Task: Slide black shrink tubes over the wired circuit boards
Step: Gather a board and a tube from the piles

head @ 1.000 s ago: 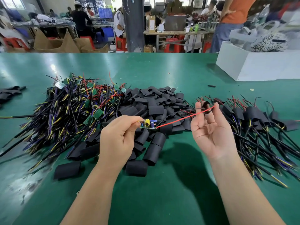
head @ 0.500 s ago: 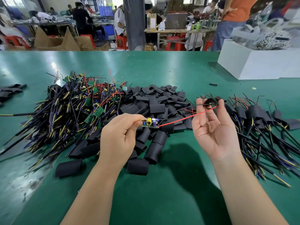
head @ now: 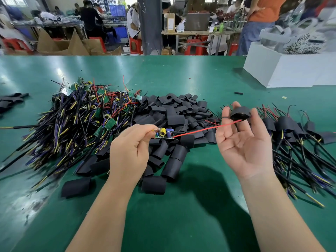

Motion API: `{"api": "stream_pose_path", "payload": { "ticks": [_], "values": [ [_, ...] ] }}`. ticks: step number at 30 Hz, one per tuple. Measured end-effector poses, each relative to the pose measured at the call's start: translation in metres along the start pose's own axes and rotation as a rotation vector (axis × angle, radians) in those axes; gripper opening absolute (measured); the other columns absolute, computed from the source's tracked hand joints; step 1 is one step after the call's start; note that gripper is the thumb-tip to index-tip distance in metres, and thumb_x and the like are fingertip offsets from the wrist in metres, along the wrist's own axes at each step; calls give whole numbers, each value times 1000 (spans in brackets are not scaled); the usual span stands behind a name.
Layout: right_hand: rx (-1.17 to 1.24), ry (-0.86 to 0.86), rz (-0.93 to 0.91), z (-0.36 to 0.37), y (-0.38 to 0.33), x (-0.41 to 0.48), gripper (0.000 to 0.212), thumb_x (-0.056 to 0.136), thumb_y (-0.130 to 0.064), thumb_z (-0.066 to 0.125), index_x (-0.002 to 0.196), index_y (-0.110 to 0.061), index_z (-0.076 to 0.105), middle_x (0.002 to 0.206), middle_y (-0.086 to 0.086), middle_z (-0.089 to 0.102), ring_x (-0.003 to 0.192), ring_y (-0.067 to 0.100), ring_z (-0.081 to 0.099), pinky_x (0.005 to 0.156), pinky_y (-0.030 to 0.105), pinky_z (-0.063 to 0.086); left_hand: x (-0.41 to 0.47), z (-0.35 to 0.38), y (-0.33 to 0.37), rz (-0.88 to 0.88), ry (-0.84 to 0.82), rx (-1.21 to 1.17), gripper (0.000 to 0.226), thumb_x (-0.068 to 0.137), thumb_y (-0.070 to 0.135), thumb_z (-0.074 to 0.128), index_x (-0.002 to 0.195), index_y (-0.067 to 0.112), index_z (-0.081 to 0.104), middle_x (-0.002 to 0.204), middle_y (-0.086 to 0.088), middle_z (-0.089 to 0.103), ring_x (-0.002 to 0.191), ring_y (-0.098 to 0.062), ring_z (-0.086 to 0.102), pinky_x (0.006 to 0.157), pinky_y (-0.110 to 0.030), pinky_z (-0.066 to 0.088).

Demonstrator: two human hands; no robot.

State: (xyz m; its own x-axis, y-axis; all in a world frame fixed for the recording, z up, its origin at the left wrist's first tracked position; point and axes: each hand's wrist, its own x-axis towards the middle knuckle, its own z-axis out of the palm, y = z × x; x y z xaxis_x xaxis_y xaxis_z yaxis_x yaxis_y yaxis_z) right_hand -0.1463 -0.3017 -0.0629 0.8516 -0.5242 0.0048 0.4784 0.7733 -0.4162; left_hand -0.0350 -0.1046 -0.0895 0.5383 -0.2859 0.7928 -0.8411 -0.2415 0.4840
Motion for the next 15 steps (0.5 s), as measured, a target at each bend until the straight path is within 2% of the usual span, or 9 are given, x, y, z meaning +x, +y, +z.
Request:
{"api": "stream_pose_path", "payload": {
  "ticks": [5,10,13,15],
  "values": [
    [-1,8,13,3,0,-1,41,78,-35,63,112,-12,63,89,8,71,71,10,67,61,18,50,1,-1,2,-9,-10,-16,28,96,20,47,96,5,71,82,9,61,77,-6,56,73,-10,41],
    [-23,-15,8,4,1,-2,39,78,-36,62,111,-14,63,87,5,70,76,10,69,62,18,51,1,-1,2,3,-12,1,28,96,20,48,96,5,71,84,10,62,78,-9,57,72,-15,44],
    [-65,-55,-2,3,2,-3,37,80,-36,62,112,-18,63,91,5,68,76,13,67,62,19,50,1,-1,1,-12,24,19,28,97,20,47,97,6,71,84,9,62,78,-5,57,71,-13,44],
    [-110,-80,-14,2,2,-2,36,81,-36,62,114,-22,61,95,2,69,83,14,68,65,20,50,1,-1,0,-30,52,30,28,96,20,47,97,6,71,85,10,62,79,-2,57,72,-12,43]
  ]
}}
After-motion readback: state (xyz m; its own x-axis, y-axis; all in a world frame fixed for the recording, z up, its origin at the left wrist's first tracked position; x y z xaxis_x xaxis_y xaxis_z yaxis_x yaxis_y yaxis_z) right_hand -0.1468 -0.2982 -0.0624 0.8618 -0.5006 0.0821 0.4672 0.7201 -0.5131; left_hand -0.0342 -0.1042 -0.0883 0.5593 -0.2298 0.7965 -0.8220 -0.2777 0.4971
